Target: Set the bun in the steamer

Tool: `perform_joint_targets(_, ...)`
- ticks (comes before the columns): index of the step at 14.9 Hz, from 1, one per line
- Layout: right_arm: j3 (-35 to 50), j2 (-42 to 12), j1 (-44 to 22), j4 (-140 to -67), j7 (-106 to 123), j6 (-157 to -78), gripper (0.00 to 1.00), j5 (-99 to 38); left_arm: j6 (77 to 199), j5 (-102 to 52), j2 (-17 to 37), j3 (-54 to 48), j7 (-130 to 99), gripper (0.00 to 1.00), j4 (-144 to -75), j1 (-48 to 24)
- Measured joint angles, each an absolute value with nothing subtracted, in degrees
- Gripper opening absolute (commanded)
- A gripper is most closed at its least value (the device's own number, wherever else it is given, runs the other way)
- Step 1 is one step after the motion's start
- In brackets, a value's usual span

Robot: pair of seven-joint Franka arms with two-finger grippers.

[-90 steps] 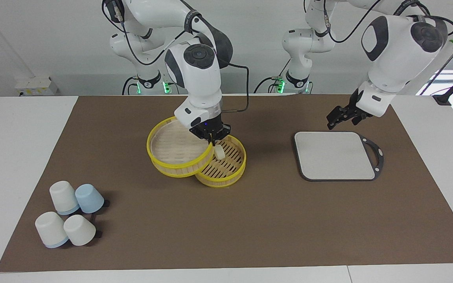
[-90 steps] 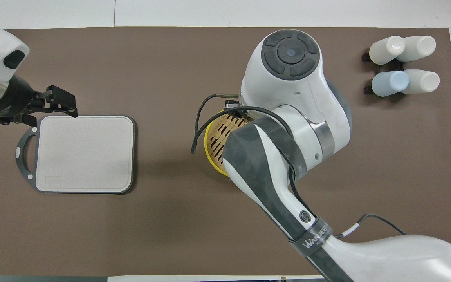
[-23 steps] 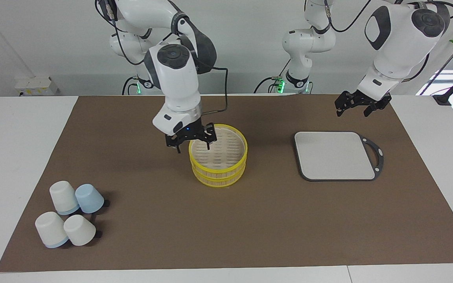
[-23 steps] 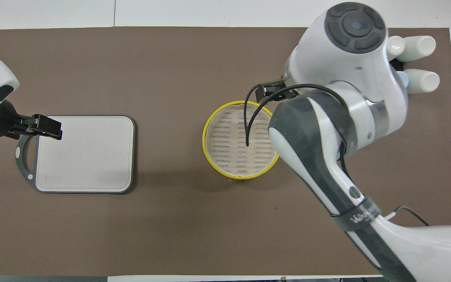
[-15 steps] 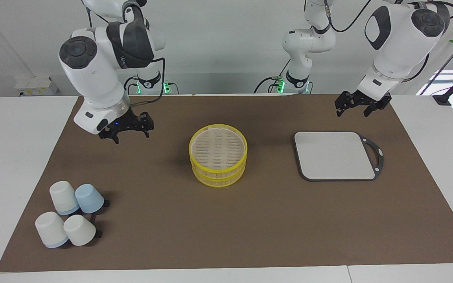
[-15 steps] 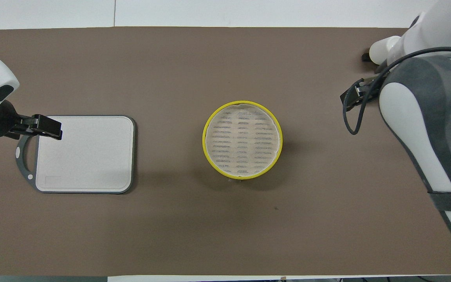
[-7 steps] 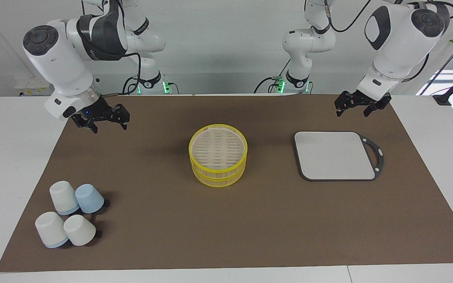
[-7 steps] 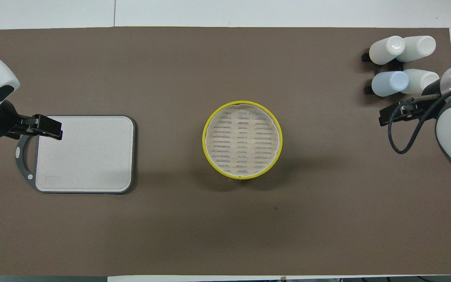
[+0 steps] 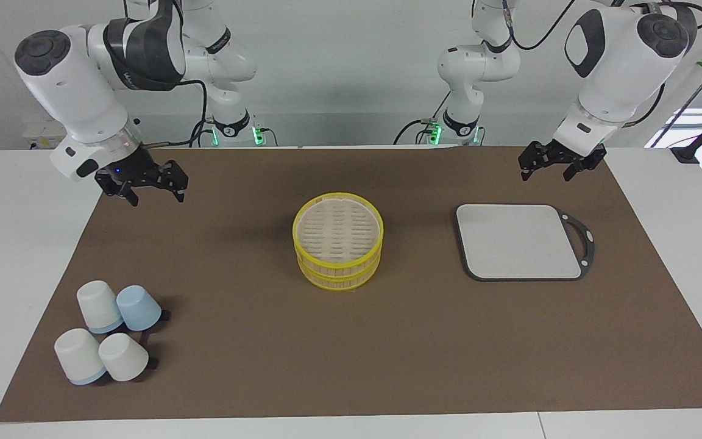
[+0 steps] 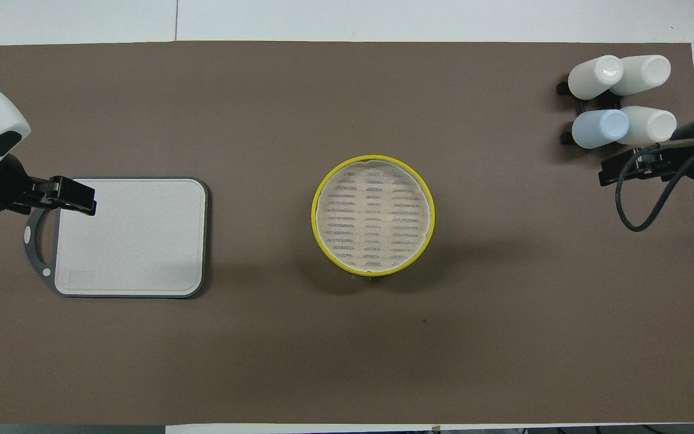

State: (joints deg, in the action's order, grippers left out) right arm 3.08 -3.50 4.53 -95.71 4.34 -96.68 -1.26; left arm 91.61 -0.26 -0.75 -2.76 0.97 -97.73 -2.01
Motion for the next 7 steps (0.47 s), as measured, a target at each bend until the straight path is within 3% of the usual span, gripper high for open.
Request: perform_joint_targets(7,2.99,-3.08,4.86,-94.27,4.34,-96.01,1.0,-0.35,91.61,-0.26,-0.75,-2.77,0.98,1.0,-97.73,-2.01)
